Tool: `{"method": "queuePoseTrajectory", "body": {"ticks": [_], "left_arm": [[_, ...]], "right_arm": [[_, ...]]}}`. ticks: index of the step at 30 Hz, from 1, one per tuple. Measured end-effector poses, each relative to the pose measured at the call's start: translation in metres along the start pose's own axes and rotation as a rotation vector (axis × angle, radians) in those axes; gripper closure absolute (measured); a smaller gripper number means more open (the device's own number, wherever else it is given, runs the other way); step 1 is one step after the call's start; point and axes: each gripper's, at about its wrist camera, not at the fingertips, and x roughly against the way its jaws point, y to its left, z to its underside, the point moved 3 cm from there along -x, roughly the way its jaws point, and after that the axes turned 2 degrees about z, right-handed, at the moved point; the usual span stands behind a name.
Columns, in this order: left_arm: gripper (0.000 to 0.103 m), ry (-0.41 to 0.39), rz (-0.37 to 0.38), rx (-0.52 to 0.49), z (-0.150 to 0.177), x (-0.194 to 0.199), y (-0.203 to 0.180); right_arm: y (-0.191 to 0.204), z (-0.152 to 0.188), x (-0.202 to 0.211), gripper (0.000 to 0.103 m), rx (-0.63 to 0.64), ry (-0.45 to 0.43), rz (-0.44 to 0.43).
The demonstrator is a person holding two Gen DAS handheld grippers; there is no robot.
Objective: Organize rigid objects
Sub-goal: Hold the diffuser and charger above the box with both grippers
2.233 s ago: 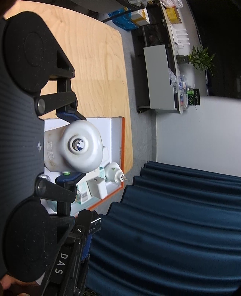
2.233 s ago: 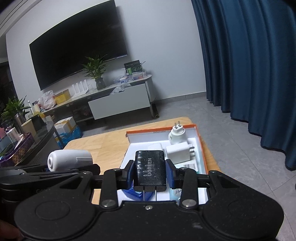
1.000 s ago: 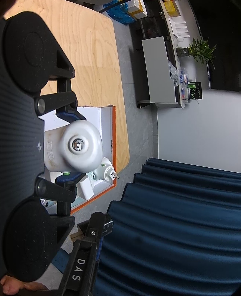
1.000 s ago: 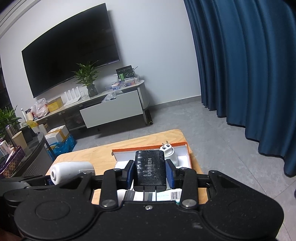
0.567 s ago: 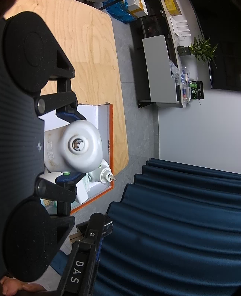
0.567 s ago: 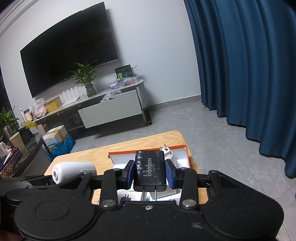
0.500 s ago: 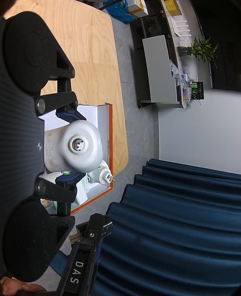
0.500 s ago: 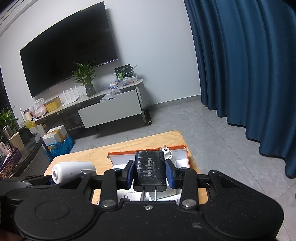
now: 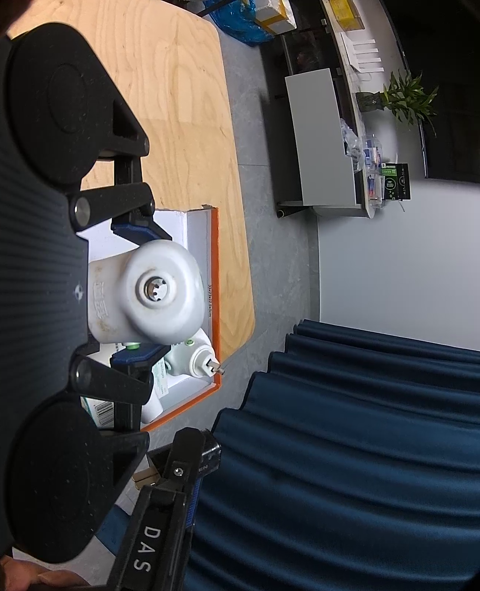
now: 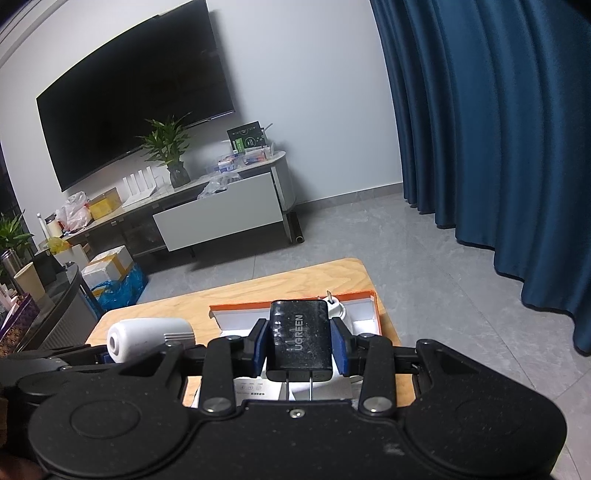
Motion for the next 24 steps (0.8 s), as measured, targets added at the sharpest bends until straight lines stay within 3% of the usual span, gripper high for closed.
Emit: {"method": "queuePoseTrajectory", "body": {"ticks": [24], "left_arm": [[0.049,0.014,-0.018,0.016,-0.008,-0.022,0.014]], "right_arm": [[0.007,-0.006,-0.022,0.059,0.021,0.025,-0.008]]}}
